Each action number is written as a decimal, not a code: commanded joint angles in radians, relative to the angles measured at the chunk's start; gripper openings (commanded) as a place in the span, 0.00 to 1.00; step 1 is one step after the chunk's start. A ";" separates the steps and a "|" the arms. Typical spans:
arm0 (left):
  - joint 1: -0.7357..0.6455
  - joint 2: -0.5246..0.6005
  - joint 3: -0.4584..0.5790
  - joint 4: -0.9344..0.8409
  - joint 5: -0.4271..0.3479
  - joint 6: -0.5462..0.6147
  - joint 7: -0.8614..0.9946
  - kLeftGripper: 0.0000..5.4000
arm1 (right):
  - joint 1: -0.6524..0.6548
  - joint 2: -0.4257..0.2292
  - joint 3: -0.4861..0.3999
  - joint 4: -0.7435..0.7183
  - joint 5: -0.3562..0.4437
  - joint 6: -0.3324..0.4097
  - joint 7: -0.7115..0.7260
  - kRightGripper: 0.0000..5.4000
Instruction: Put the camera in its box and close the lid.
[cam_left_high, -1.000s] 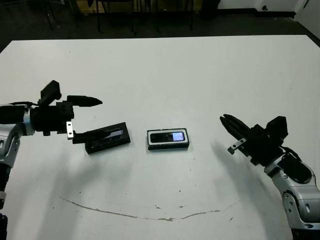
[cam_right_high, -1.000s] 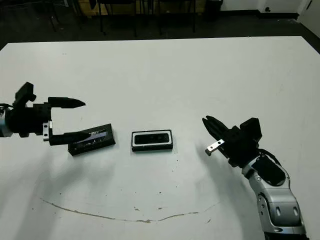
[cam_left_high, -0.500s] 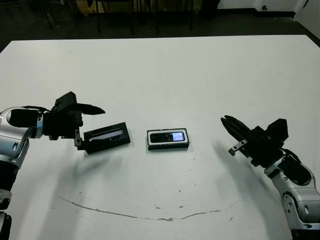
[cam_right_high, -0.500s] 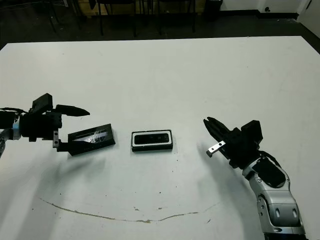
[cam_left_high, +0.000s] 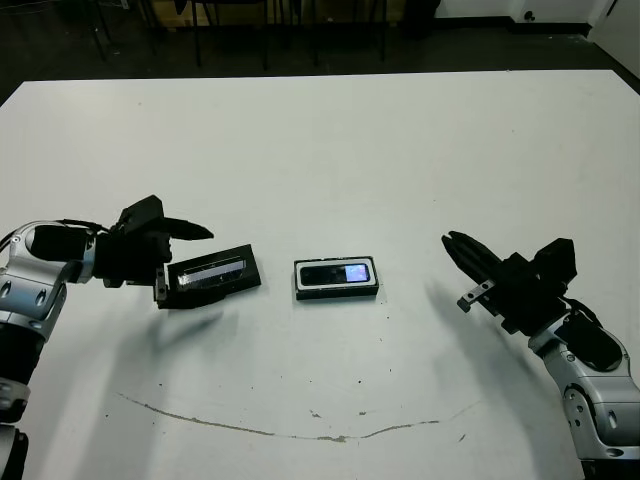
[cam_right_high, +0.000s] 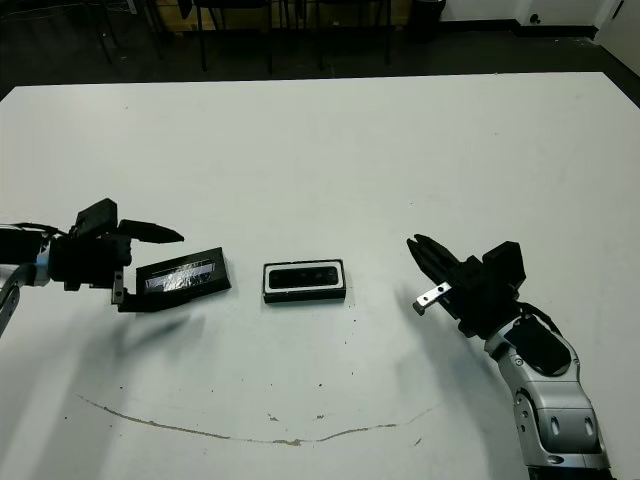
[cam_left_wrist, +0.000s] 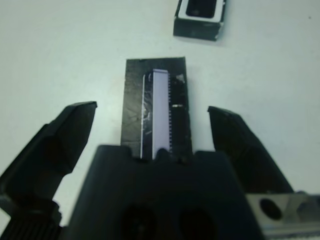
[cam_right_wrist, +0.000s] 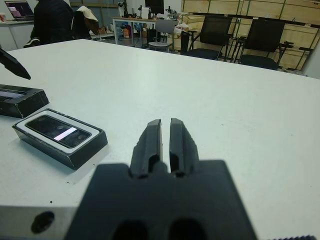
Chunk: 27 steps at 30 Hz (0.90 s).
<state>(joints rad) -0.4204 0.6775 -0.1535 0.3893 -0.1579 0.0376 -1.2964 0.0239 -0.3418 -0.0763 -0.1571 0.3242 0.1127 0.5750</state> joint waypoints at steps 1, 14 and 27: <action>0.014 0.009 -0.011 0.025 0.025 -0.017 0.002 1.00 | 0.013 -0.001 0.003 0.015 0.001 -0.013 0.012 0.00; 0.048 0.015 0.008 0.059 0.026 -0.052 -0.003 1.00 | 0.027 -0.009 0.005 -0.024 -0.012 0.024 -0.016 0.00; 0.047 0.016 -0.012 0.096 0.055 -0.056 -0.008 1.00 | 0.027 -0.009 0.002 -0.038 -0.002 0.064 -0.019 0.00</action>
<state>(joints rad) -0.3861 0.6780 -0.1524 0.4650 -0.1239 -0.0274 -1.3010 0.0408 -0.3423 -0.0759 -0.1955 0.3227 0.1530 0.5646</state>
